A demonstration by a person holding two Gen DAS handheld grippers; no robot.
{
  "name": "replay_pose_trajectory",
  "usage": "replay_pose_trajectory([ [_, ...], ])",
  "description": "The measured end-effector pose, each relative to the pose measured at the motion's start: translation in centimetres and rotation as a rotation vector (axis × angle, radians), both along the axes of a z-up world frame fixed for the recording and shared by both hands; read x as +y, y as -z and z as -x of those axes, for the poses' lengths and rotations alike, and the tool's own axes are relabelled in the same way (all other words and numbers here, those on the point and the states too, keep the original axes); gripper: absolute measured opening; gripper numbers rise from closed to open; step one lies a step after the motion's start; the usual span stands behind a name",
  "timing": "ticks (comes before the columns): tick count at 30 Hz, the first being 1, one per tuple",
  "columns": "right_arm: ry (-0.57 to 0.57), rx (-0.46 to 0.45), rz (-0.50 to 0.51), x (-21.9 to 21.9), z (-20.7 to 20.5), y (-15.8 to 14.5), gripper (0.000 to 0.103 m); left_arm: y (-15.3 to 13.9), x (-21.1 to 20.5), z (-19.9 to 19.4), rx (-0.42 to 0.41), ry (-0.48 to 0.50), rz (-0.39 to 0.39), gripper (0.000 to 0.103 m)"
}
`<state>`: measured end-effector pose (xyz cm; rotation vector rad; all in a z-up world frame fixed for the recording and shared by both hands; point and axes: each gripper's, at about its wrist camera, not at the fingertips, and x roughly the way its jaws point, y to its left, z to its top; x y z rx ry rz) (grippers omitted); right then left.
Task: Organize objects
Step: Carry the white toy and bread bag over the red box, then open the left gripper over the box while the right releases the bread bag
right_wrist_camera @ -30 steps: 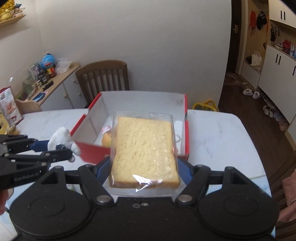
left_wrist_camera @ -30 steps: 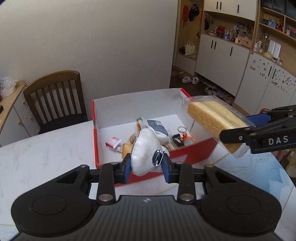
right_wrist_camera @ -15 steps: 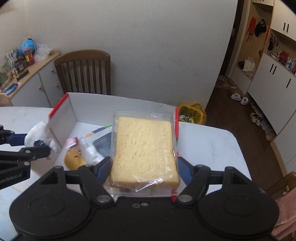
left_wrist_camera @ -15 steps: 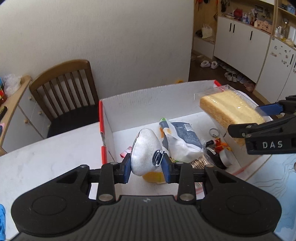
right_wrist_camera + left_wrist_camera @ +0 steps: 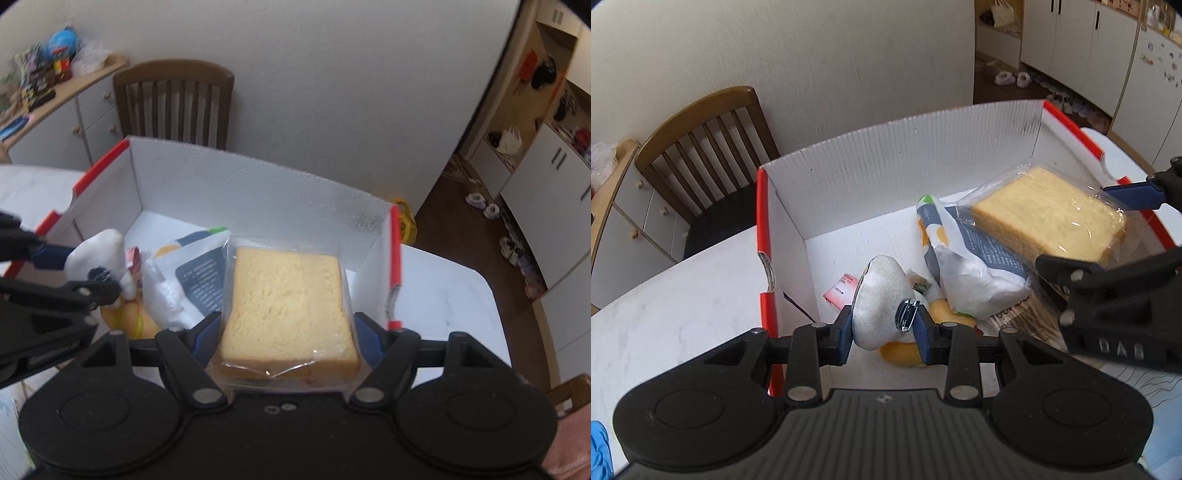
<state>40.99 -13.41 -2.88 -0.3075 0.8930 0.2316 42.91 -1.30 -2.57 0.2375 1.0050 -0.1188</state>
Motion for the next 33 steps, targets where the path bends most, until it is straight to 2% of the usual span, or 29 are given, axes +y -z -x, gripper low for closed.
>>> replay_pose_trajectory([
  [8, -0.044, 0.016, 0.026, 0.6, -0.2, 0.8, 0.077, 0.3, 0.1, -0.7, 0.012, -0.006, -0.001, 0.036],
  [10, -0.050, 0.014, 0.029, 0.5, 0.0, 0.8, 0.078, 0.4, -0.1, -0.6, 0.020, 0.000, -0.002, 0.041],
  [12, -0.053, 0.009, 0.028, 0.5, 0.3, 0.7, 0.081, 0.6, -0.2, -0.5, 0.025, 0.009, -0.011, 0.056],
  [14, -0.058, 0.003, 0.018, 0.2, 0.6, 0.4, 0.085, 0.7, -0.3, -0.1, 0.017, 0.021, -0.014, 0.061],
  [23, -0.067, -0.011, -0.021, -0.6, 2.2, -1.2, 0.089, -0.7, -0.3, 1.5, -0.017, 0.042, 0.017, 0.062],
  [25, -0.069, -0.016, -0.039, -0.9, 2.6, -1.8, 0.090, -1.3, -0.3, 2.2, -0.030, 0.043, 0.026, 0.066],
  [33, -0.063, -0.029, -0.131, -2.3, 5.0, -4.4, 0.090, -4.1, 1.0, 4.9, -0.082, 0.027, 0.087, 0.066],
])
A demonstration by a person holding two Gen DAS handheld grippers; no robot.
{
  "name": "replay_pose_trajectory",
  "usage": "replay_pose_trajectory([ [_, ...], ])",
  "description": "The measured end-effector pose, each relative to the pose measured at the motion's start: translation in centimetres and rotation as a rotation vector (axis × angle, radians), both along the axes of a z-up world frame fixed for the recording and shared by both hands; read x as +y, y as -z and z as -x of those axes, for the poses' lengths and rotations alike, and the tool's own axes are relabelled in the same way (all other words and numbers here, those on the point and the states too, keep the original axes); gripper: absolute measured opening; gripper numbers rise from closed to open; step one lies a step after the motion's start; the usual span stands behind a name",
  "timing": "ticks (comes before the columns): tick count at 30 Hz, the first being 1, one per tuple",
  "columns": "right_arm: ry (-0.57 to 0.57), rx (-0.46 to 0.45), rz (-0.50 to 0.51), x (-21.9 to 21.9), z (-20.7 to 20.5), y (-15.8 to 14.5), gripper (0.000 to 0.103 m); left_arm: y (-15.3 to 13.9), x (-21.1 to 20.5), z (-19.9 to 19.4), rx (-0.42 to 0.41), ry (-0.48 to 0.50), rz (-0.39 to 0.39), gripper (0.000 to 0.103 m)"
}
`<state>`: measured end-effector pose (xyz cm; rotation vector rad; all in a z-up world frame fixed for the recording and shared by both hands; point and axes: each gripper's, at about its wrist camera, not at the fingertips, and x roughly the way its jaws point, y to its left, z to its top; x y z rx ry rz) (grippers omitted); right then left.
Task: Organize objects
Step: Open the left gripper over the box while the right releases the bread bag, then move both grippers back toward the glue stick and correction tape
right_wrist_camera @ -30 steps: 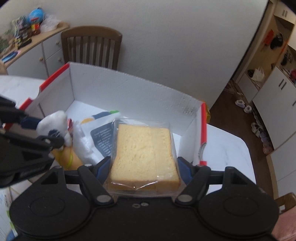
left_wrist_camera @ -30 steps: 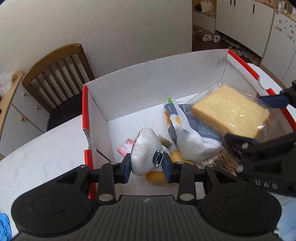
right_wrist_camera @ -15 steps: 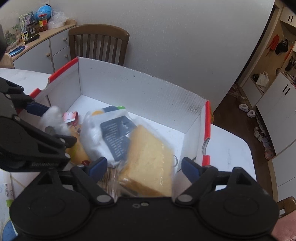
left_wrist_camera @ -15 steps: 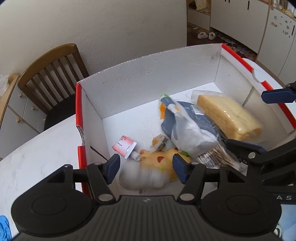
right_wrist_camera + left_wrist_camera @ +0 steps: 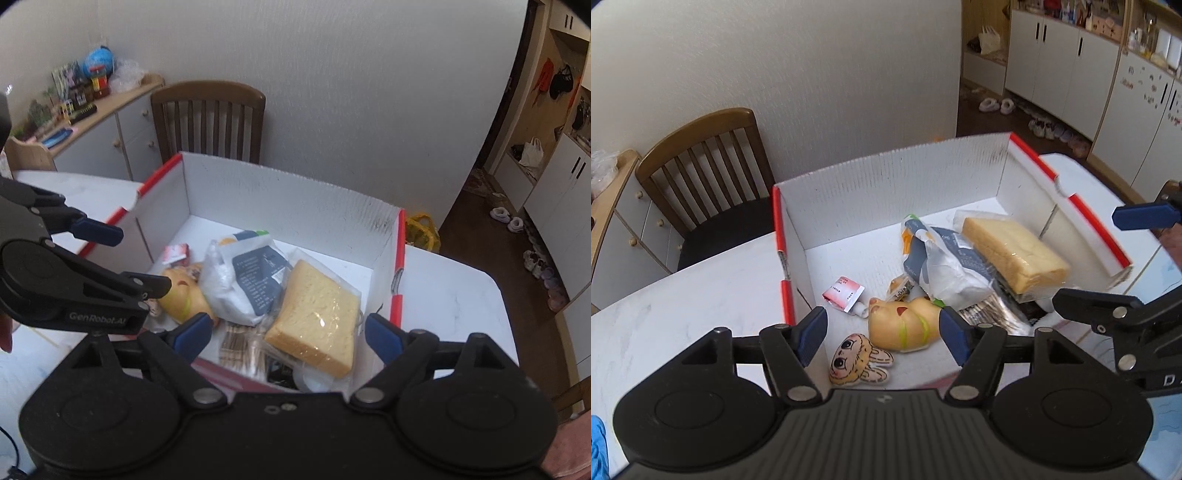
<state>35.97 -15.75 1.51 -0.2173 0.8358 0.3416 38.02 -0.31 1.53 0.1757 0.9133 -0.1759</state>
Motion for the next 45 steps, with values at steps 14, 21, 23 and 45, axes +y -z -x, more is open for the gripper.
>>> replay_pose_trajectory([
  [14, -0.008, -0.021, -0.105, -0.8, 6.0, -3.5, 0.095, -3.7, 1.7, 6.5, -0.049, -0.002, 0.105, 0.071],
  [21, -0.011, -0.019, -0.148, -1.1, 9.1, -4.4, 0.099, -4.1, 2.2, 10.2, -0.071, 0.008, 0.115, 0.080],
  [23, -0.007, -0.017, -0.162, -1.3, 9.9, -4.5, 0.101, -4.0, 2.5, 11.1, -0.066, 0.004, 0.124, 0.080],
  [45, 0.033, 0.109, -0.083, -3.1, 16.3, 5.7, 0.102, 6.5, 3.0, 15.3, 0.160, -0.179, 0.136, 0.102],
])
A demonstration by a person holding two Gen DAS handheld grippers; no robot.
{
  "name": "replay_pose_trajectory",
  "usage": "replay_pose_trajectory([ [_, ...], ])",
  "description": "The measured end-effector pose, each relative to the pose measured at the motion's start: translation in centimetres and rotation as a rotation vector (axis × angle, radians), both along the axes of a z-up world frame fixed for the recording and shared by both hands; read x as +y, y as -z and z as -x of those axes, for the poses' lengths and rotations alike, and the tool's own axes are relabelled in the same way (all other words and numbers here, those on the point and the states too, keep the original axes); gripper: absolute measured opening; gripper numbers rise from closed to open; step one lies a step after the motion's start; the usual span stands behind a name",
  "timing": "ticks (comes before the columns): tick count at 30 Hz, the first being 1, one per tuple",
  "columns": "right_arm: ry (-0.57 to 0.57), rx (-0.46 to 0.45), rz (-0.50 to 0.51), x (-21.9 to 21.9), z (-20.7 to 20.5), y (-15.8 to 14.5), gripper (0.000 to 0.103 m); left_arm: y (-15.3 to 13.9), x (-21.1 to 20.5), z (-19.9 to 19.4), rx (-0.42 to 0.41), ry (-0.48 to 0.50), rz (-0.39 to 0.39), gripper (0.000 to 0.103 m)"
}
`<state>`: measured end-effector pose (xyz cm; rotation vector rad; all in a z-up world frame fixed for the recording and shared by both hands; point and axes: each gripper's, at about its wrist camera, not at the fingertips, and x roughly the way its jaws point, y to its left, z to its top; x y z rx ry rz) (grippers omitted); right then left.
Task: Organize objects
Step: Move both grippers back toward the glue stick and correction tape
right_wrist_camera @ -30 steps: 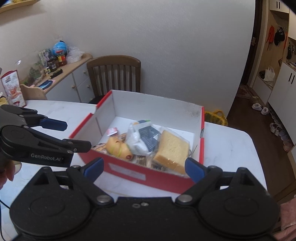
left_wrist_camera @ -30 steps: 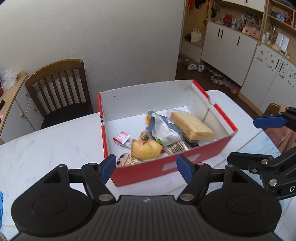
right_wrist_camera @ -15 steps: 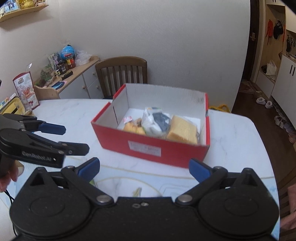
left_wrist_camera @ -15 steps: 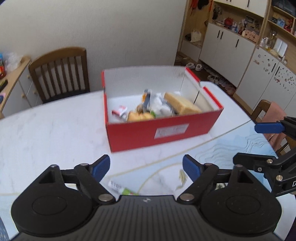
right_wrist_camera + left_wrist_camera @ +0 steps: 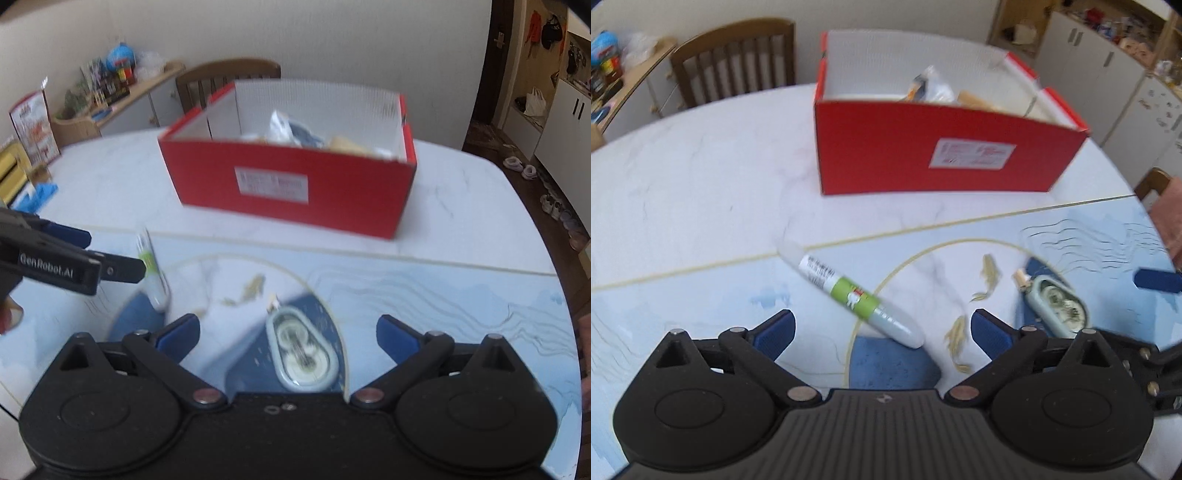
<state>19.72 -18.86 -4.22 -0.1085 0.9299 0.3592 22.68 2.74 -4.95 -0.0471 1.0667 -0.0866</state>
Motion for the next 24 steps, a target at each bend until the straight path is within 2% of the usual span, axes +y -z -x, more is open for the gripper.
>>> replay_pose_trajectory([
  [4, -0.003, 0.032, 0.007, -0.3, 0.3, 1.8, 0.101, 1.9, -0.2, -0.4, 0.031, -0.060, -0.003, 0.102],
  [8, 0.004, 0.059, 0.018, -0.6, 0.3, 3.2, 0.098, 3.2, -0.6, -0.6, 0.018, -0.090, -0.053, 0.102],
  [18, 0.006, 0.111, 0.034, -0.7, -0.5, 5.4, 0.088, 4.5, -1.2, -1.7, -0.015, -0.126, -0.099, 0.102],
  [24, -0.005, 0.103, 0.044, -0.4, -0.9, 5.7, 0.085, 5.0, -0.7, -1.9, -0.016, -0.137, -0.088, 0.101],
])
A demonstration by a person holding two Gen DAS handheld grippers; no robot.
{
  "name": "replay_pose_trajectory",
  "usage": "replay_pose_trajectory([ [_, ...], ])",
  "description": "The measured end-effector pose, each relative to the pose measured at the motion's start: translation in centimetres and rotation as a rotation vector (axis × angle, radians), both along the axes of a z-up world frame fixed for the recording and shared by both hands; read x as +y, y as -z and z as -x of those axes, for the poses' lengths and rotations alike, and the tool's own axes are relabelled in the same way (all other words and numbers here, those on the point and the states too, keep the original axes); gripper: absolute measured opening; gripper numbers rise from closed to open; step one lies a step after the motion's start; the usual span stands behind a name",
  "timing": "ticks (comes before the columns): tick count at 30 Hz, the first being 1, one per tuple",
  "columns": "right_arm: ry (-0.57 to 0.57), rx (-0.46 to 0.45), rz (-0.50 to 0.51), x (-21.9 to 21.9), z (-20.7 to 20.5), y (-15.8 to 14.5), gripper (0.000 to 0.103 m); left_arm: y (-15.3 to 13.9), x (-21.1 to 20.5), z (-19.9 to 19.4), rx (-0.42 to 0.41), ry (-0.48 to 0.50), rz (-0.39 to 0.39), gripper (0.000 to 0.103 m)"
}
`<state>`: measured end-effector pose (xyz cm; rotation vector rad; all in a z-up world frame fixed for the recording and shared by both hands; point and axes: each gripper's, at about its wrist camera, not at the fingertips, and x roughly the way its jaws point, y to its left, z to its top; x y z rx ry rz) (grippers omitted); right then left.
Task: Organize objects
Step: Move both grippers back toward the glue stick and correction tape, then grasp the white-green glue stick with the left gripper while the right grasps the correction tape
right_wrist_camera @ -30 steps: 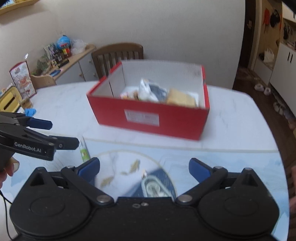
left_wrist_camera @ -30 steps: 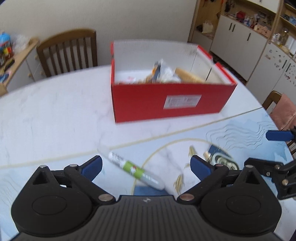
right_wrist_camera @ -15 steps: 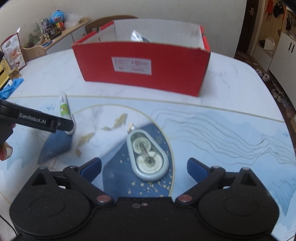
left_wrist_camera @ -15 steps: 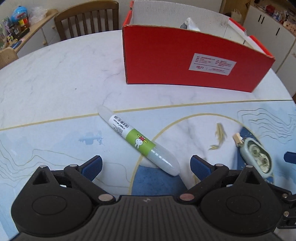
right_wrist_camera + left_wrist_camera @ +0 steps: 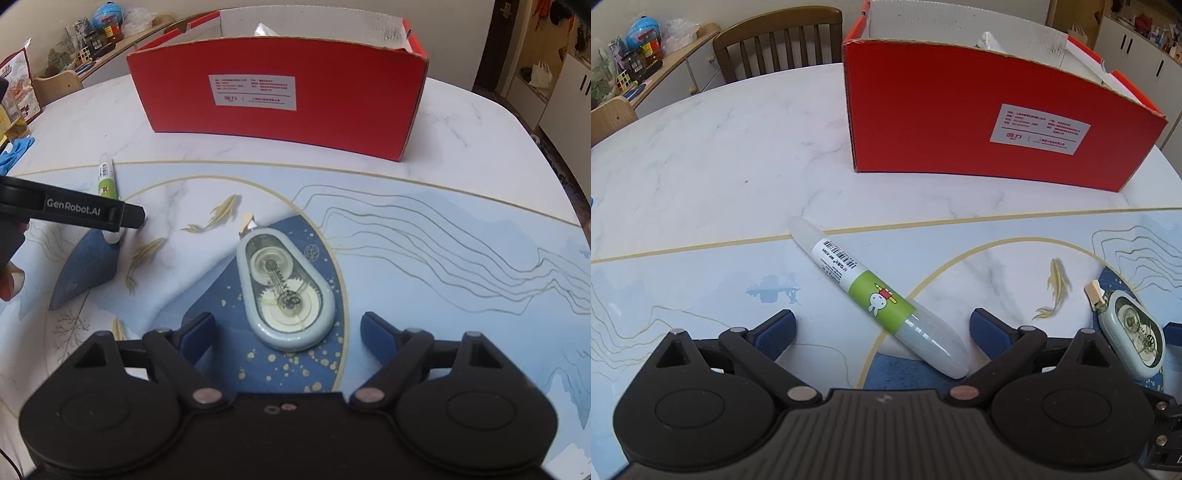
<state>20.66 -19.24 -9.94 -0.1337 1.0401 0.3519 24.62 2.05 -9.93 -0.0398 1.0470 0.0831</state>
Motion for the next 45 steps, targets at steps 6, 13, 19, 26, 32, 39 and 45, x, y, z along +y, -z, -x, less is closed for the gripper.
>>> replay_pose_trajectory([
  [6, -0.017, -0.034, 0.027, 0.5, -0.1, 0.1, 0.077, -0.1, 0.4, 0.4, -0.030, 0.011, -0.006, 0.091],
  [13, -0.041, -0.051, 0.030, 1.3, 0.2, 0.0, 0.069, -0.7, 0.6, 0.8, -0.053, 0.062, -0.010, 0.050],
  [19, -0.041, -0.043, 0.035, 2.1, 0.6, -0.5, 0.051, -1.1, 1.5, 1.1, -0.040, 0.081, 0.009, 0.027],
  [26, 0.047, 0.027, -0.055, 1.8, 0.6, -1.0, 0.051, -1.3, 2.5, 2.3, -0.025, 0.056, 0.065, 0.022],
  [32, 0.104, 0.107, -0.180, 1.4, 1.5, -1.6, 0.051, -1.5, 2.8, 4.2, -0.004, 0.037, 0.169, 0.021],
  [39, 0.124, 0.106, -0.238, 1.4, 2.6, -2.7, 0.051, -2.0, 3.1, 6.0, 0.001, 0.010, 0.230, 0.021],
  [45, 0.114, 0.045, -0.218, 1.9, 3.4, -4.3, 0.051, -3.1, 3.0, 6.9, -0.031, 0.006, 0.252, 0.021],
])
